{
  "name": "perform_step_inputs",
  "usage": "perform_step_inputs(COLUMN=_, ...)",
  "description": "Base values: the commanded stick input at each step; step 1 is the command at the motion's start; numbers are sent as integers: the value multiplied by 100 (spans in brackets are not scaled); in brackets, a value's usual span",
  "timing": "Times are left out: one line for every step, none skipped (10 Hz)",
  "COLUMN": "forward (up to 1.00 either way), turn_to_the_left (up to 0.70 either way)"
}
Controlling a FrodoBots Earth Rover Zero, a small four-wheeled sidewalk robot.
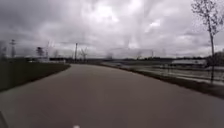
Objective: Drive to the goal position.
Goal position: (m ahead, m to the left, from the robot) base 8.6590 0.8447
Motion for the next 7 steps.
perform_step_inputs(forward=100, turn_to_the_left=0)
perform_step_inputs(forward=100, turn_to_the_left=0)
perform_step_inputs(forward=100, turn_to_the_left=0)
perform_step_inputs(forward=100, turn_to_the_left=0)
perform_step_inputs(forward=100, turn_to_the_left=0)
perform_step_inputs(forward=100, turn_to_the_left=0)
perform_step_inputs(forward=100, turn_to_the_left=0)
